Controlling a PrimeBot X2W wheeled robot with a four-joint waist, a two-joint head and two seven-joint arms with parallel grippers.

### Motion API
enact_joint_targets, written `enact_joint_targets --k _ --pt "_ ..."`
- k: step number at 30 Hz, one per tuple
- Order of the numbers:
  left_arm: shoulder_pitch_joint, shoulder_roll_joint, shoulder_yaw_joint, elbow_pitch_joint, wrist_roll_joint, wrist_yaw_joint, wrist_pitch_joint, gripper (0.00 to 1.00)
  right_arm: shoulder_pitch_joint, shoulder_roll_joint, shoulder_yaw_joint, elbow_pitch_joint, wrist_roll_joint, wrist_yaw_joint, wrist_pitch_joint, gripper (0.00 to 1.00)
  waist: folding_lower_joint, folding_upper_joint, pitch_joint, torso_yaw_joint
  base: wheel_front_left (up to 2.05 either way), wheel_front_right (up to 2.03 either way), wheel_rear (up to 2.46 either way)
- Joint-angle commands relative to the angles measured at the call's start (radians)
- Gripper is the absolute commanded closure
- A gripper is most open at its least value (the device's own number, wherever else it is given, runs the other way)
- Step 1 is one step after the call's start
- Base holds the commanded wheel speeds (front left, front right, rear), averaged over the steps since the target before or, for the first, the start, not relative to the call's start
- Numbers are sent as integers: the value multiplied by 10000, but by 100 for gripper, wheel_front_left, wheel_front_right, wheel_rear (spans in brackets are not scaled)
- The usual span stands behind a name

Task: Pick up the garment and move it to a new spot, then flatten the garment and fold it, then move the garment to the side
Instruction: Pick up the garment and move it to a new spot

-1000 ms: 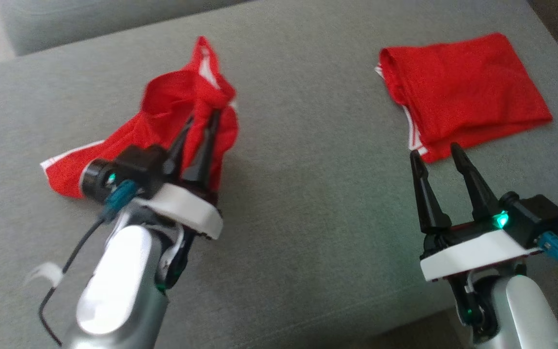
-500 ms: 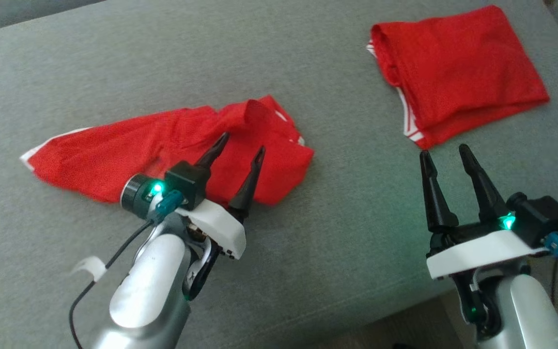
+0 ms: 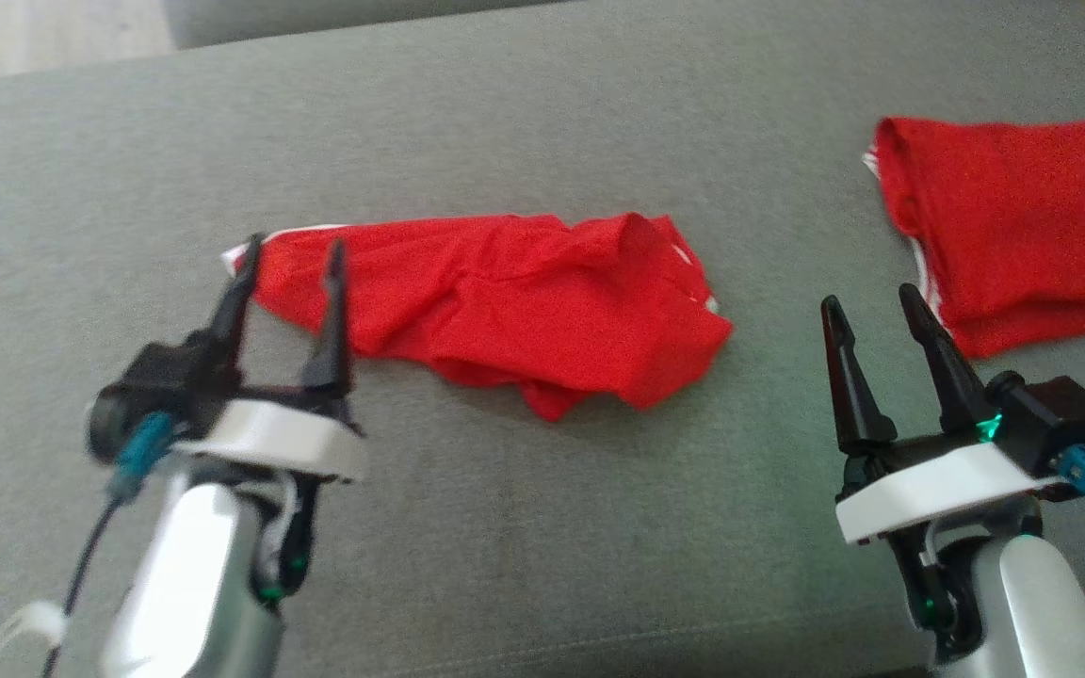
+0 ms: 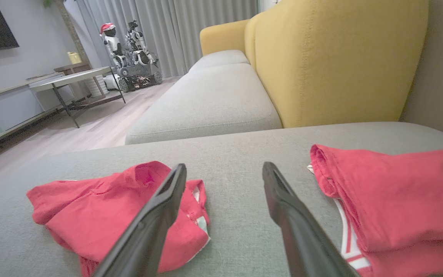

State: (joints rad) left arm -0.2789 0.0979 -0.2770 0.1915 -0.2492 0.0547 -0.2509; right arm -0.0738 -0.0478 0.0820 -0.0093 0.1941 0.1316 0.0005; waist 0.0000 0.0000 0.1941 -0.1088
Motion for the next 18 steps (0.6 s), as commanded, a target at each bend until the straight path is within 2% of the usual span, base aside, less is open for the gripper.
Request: enact_joint_targets --k 1,9,18 --pt "32 316 615 -509 -90 114 -103 0 -129 -24 207 -420 -70 -9 86 0 0 0 -387 531 0 0 0" --pt "1258 768 1369 -898 -370 101 -107 0 196 -24 135 -508 -158 -9 383 0 0 0 -949 1071 0 0 0" --pt "2462 1010 1394 -1408 -485 141 77 0 595 -24 135 -607 -122 -9 546 0 0 0 -1402 1087 0 0 0"
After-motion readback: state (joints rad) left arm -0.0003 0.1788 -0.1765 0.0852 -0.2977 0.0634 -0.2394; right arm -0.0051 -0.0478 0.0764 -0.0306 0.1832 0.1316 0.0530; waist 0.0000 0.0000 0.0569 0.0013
